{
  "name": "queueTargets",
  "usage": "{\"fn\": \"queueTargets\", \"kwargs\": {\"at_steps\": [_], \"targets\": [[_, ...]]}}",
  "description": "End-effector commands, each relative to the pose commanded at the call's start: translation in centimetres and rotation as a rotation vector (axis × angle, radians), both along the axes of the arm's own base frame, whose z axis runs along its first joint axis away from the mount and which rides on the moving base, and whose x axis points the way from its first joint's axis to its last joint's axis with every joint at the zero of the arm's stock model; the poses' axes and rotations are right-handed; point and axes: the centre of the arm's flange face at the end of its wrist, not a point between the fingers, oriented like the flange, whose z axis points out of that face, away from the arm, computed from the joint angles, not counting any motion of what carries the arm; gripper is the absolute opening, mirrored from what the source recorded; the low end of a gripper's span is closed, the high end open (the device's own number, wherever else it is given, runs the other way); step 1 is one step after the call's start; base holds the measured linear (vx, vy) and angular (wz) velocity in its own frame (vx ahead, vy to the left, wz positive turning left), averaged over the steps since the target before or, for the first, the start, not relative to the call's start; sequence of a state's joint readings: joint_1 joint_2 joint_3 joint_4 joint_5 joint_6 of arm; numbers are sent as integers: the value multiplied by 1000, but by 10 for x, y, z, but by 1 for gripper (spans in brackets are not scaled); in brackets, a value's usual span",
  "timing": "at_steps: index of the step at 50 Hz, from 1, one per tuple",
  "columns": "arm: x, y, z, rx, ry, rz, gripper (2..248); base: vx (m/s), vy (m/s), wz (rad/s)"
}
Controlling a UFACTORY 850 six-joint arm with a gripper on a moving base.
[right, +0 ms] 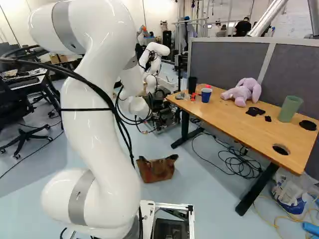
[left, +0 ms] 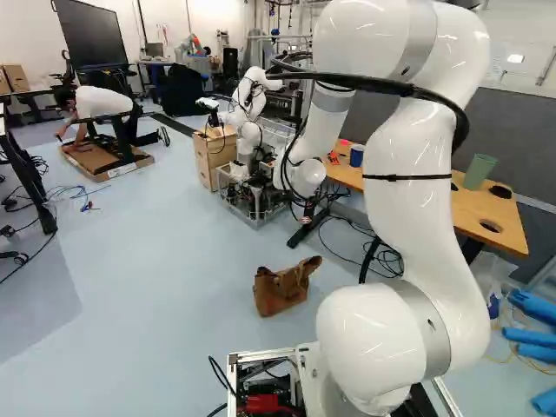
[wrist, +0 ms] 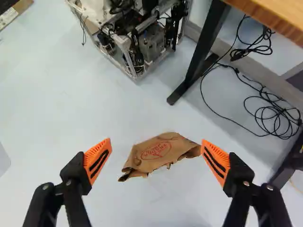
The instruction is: Pick up the bag on the ground and place it on the table
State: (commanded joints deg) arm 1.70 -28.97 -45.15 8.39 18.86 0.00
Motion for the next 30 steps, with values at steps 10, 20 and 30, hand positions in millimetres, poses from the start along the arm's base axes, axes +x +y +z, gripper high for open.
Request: {"fn": "queueTargets", "kwargs": {"at_steps": [10, 20, 30], "targets": [[6, 0, -16, 11, 69, -13, 247, 0, 0, 0], [10, 1, -33, 22, 138, -27, 247, 0, 0, 0], [14, 1, -49, 34, 206, -40, 247, 0, 0, 0]]}}
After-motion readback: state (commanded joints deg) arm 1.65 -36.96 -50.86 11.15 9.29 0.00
